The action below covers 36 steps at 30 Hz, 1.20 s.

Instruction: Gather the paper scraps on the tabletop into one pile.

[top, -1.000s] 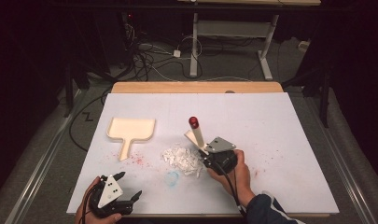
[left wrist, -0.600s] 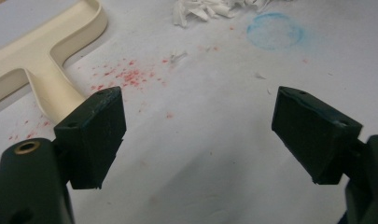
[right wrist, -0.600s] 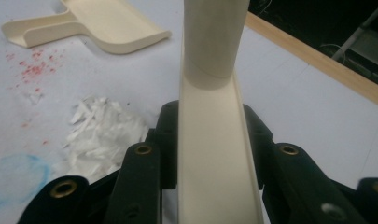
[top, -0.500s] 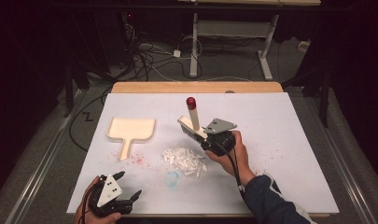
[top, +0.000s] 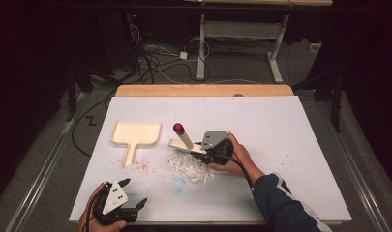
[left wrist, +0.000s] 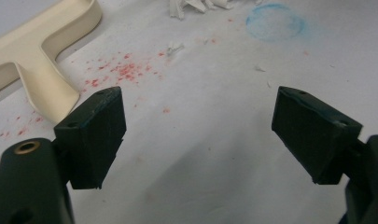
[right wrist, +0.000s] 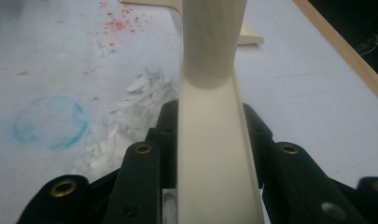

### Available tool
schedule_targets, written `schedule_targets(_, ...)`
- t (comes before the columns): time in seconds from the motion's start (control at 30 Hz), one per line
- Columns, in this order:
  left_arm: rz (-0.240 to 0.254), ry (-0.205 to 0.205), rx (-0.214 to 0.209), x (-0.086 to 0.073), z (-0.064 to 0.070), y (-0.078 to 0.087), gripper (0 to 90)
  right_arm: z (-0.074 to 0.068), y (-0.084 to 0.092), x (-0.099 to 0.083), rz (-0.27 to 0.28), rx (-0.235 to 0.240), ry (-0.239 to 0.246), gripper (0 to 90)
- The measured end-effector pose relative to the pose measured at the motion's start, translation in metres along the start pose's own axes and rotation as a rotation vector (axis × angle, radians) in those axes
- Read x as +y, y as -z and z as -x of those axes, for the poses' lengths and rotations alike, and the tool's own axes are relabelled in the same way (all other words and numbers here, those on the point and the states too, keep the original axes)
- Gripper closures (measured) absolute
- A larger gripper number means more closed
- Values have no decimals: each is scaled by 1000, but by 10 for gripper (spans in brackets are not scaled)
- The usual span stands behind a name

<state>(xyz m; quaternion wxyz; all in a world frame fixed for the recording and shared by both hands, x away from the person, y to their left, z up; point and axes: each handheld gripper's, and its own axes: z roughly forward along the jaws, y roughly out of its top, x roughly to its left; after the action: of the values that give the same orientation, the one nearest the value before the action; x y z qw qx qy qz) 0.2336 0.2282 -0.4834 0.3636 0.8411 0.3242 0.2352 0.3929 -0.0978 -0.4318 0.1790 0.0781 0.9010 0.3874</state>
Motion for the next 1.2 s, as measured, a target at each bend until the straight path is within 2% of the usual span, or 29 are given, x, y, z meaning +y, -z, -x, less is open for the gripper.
schedule_targets(0.1,-2,-4,4,1,0,1,169,2,14,-3,28,-27,-18,678)
schedule_targets(0.23,0,1,8,1,1,0,169,8,38,-4,63,-87,-60,677)
schedule_targets(0.4,-5,-4,9,1,1,-1,169,9,73,-11,61,-135,-97,677)
schedule_targets(0.6,-10,-12,11,3,-1,-3,169,6,120,-32,46,-175,-167,677)
schedule_targets(0.73,-9,-27,17,6,1,-4,169,1,146,-48,36,-173,-217,677)
schedule_targets(0.77,-3,-41,19,7,0,-5,169,-1,151,-51,28,-171,-221,677)
schedule_targets(0.9,-4,-47,13,9,0,-8,169,-9,169,-64,19,-159,-259,677)
schedule_targets(1.0,-6,-52,5,11,0,-10,169,-14,179,-73,30,-145,-286,677)
schedule_targets(1.07,-6,-45,-1,12,0,-11,169,-18,183,-78,25,-129,-298,676)
schedule_targets(1.13,-2,-61,1,14,-1,-13,169,-23,186,-82,13,-120,-307,676)
schedule_targets(1.2,-7,-58,-7,15,-1,-15,170,-28,188,-86,1,-105,-310,676)
